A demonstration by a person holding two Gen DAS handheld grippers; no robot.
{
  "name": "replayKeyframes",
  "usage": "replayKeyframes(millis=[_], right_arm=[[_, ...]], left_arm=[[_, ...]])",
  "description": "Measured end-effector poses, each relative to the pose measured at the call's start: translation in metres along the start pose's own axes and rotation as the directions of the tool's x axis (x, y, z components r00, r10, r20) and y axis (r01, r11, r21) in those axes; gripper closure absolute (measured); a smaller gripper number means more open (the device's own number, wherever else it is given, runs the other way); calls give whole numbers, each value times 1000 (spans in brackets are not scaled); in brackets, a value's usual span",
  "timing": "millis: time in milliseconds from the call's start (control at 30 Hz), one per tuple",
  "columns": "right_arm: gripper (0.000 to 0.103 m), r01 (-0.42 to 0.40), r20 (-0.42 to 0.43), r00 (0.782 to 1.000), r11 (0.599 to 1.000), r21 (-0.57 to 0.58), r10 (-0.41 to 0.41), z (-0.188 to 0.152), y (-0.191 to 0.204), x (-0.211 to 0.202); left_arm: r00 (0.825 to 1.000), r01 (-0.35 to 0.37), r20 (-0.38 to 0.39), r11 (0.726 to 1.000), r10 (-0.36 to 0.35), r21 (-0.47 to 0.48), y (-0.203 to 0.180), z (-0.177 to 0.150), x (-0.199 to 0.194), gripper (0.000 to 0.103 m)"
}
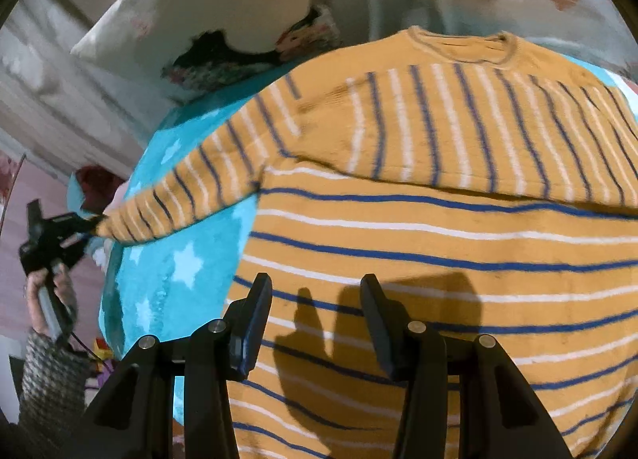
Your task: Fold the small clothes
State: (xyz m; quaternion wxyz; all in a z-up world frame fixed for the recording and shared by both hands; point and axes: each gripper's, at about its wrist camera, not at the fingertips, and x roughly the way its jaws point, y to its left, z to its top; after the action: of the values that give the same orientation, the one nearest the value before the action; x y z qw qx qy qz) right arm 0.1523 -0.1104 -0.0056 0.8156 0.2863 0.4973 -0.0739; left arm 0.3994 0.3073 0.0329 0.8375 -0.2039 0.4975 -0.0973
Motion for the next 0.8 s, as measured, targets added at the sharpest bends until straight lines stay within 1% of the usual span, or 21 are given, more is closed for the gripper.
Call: replayKeyframes(millis=[33,100,167,233,333,400,467,533,600,633,667,733,767,800], right_arm=[[53,1,7,1000,1000,19,-1,-2,-7,-3],[53,4,15,1000,999,42,-5,-6,-16,-8],[53,4,19,1000,998,61,-5,-10,-28,-12],[53,2,26,1000,997,78,-4,-12,-39,-16],[53,-14,38,999,994,105,10,-13,-58,-24],[53,-31,53,998,992,126,24,-14,-73,-33],[53,-44,68,997,989,139,35,-12,-88,-42],[53,-56,89,995,986,156,43,-12,-106,-55],[53,-65,111,993,981,181,45,-13,-129,-70],[53,-64,118,992,980,189,42,-14,-138,-76],[53,-60,125,991,979,196,36,-15,-148,-83],[53,-44,142,990,975,219,12,-19,-175,-100],[53,-39,148,989,973,229,5,-20,-183,-105],[53,-31,156,988,969,246,-8,-22,-197,-114]], left_arm=[[999,-6,39,1000,6,5,-8,9,-10,93],[996,-10,86,1000,8,19,-26,19,-20,93],[993,-10,120,998,2,62,-50,19,-29,93],[989,-4,145,992,-14,127,-77,7,-38,93],[989,38,132,971,-71,236,-122,-25,-47,93],[988,81,102,949,-117,304,-155,-52,-51,93],[985,137,52,922,-167,362,-192,-81,-52,93],[977,199,-7,890,-215,411,-232,-110,-47,93],[968,245,-58,863,-245,442,-269,-138,-40,93],[961,275,-91,849,-263,451,-288,-153,-34,93],[948,317,-133,831,-288,457,-315,-173,-28,93],[930,368,-191,803,-315,469,-348,-201,-15,93],[916,399,-236,783,-324,476,-372,-224,-3,93],[903,426,-271,768,-332,478,-386,-240,3,93]])
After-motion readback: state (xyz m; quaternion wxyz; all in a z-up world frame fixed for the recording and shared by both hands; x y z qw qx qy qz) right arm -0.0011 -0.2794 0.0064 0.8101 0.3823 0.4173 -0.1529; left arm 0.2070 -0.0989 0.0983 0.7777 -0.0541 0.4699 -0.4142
